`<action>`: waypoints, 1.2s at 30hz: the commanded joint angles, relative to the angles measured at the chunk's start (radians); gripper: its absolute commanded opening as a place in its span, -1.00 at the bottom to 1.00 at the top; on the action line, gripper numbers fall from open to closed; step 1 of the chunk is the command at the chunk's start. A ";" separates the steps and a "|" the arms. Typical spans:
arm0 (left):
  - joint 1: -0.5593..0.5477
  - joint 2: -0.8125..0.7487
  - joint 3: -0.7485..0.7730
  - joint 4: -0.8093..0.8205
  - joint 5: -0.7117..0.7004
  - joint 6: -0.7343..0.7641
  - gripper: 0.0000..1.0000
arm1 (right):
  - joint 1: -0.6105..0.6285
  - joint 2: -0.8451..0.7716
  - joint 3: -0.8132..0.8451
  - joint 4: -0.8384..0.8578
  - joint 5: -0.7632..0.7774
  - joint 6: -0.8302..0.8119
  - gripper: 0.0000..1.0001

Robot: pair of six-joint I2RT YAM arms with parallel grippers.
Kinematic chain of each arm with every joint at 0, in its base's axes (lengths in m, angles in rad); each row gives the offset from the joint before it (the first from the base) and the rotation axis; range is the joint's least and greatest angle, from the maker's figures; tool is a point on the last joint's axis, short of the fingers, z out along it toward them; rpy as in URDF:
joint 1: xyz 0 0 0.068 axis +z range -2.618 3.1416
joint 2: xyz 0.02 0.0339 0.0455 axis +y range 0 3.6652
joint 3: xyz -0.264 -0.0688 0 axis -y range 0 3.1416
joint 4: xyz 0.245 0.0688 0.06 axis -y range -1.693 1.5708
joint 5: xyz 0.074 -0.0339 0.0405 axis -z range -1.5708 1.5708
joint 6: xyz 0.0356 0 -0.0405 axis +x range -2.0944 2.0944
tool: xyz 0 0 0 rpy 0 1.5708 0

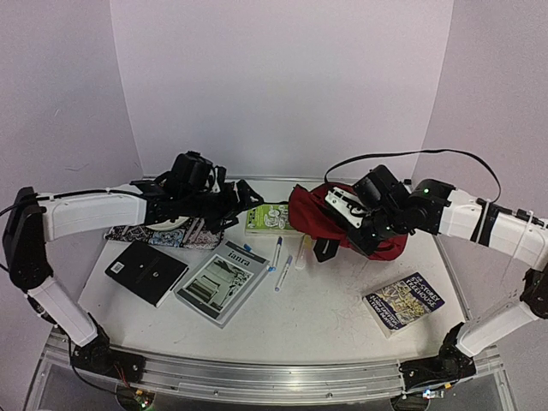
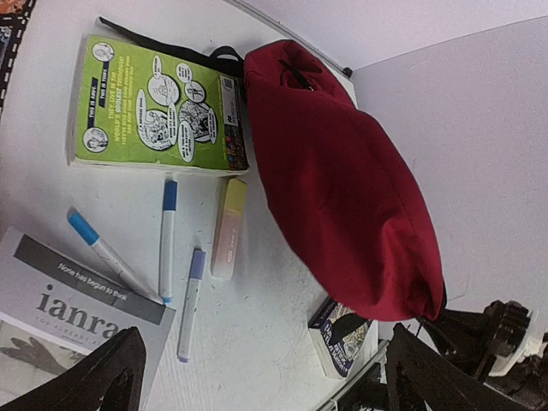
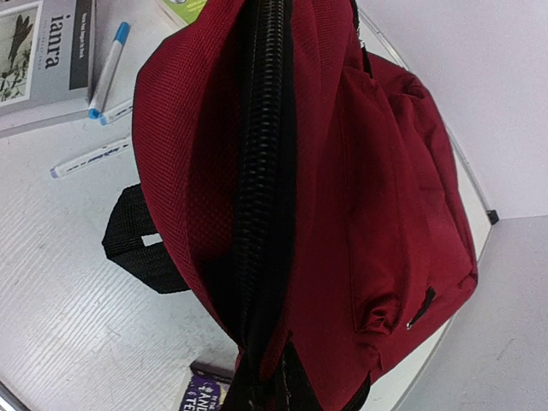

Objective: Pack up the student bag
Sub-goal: Pass from the right arm to the left

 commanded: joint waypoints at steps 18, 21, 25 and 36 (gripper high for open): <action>-0.180 0.501 0.472 0.118 -0.074 -0.098 0.90 | 0.067 -0.087 -0.170 0.160 -0.145 0.180 -0.97; -0.200 0.538 0.493 0.118 -0.058 -0.093 0.68 | 0.069 -0.087 -0.184 0.179 -0.167 0.189 -0.90; -0.221 0.552 0.495 0.124 -0.047 -0.081 -0.02 | 0.068 -0.106 -0.200 0.189 -0.159 0.216 -0.71; -0.300 0.505 0.455 0.191 -0.068 -0.071 -1.00 | 0.065 -0.331 -0.197 0.159 -0.041 0.316 0.22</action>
